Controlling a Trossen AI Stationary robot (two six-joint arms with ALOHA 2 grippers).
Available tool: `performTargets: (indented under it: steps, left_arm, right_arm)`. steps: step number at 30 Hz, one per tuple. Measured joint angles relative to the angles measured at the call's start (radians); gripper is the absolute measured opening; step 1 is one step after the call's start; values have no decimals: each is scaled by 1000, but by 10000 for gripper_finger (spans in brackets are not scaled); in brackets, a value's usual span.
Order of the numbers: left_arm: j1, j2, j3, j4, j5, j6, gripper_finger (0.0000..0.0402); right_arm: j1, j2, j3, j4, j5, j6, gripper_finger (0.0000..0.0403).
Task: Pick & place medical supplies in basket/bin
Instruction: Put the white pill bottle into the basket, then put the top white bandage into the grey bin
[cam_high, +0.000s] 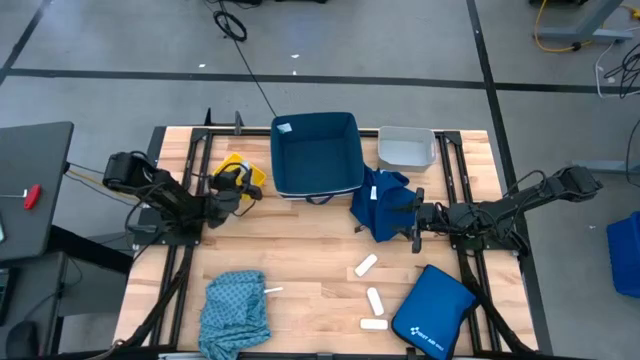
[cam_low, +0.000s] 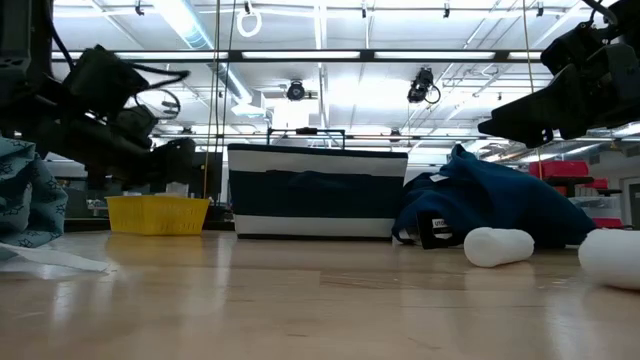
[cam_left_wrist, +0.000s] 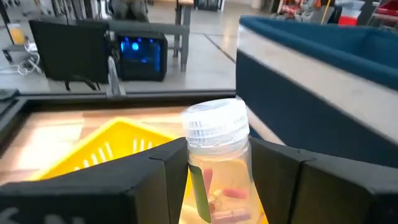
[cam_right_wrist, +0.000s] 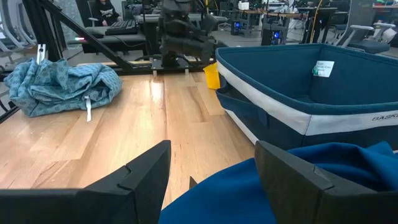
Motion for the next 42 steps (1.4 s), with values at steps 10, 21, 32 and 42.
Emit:
performTargets:
  steps: [10, 21, 32, 42]
  left_arm:
    - [12, 1, 0, 52, 64, 18, 276]
    - [-13, 0, 0, 343, 102, 277, 337]
    - [-161, -20, 77, 523, 225, 649, 319]
    - [-264, -21, 269, 399, 478, 859, 319]
  right_arm:
    - [0, 0, 0, 0, 4, 0, 243]
    - [0, 0, 0, 0, 3, 1, 243]
    - [0, 0, 0, 36, -104, 0, 243]
    - [0, 0, 23, 41, -195, -13, 243]
